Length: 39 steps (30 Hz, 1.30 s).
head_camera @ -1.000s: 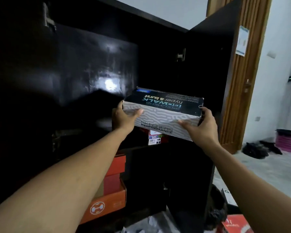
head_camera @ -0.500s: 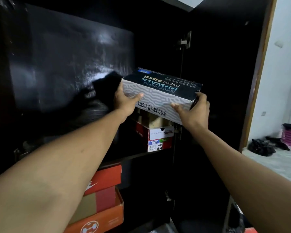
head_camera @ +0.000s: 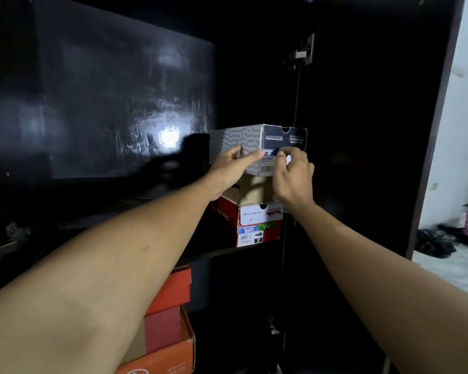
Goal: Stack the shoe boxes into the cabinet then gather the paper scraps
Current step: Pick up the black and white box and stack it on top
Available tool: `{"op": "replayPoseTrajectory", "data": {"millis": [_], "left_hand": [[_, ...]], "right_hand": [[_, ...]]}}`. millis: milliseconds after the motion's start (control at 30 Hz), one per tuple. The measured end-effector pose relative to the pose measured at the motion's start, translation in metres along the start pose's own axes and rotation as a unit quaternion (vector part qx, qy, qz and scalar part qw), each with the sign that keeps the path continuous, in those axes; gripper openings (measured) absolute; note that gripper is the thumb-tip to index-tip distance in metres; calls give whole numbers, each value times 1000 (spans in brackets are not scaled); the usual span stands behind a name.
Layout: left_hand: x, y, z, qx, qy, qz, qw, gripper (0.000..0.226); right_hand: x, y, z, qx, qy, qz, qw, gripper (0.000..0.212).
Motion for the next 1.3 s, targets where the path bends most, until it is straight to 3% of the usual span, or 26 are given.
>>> {"op": "replayPoseTrajectory", "data": {"millis": [33, 100, 267, 400, 500, 633, 700, 800, 933, 1033, 1167, 1300], "left_hand": [[-1, 0, 2, 2, 12, 24, 1000, 94], [-3, -4, 12, -3, 40, 73, 997, 82], [-6, -10, 28, -20, 87, 86, 992, 12], [-6, -21, 46, -17, 116, 103, 988, 15], [-5, -26, 60, 4, 145, 151, 978, 31], [-7, -33, 72, 36, 162, 184, 969, 13], [-9, -38, 74, 37, 154, 185, 970, 13], [-7, -37, 72, 41, 125, 190, 973, 34], [-7, -29, 57, 49, 38, 181, 982, 49], [-6, -23, 31, 45, 18, 172, 984, 54], [0, -13, -12, 49, 7, 200, 979, 41], [10, 1, -57, 69, 25, 213, 974, 49]], "right_hand": [[-2, 5, 3, 12, -11, -1, 1000, 32], [-6, 15, 9, 28, -27, 7, 999, 31], [-20, 45, 29, -11, -97, 5, 995, 40], [-39, 61, 42, -15, -168, -9, 986, 50], [-59, 72, 51, -24, -200, -15, 979, 58], [-77, 83, 66, -84, -217, -39, 972, 55], [-81, 89, 68, -94, -230, -37, 968, 55], [-81, 91, 70, -100, -239, -32, 965, 59], [-65, 77, 65, -86, -237, 25, 967, 61], [-51, 70, 44, -98, -228, 107, 963, 62], [-24, 62, 14, -90, -219, 104, 966, 55], [13, 39, -24, -81, -212, 89, 970, 45]]}}
Point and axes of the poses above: each hand's wrist, its own z-axis towards the middle knuckle, its own x-axis out of the back of the hand, y = z × x, the point moved 4 cm from there along z, towards the middle knuckle, and after that the axes turned 10 degrees about -y, right-handed, at the moved point
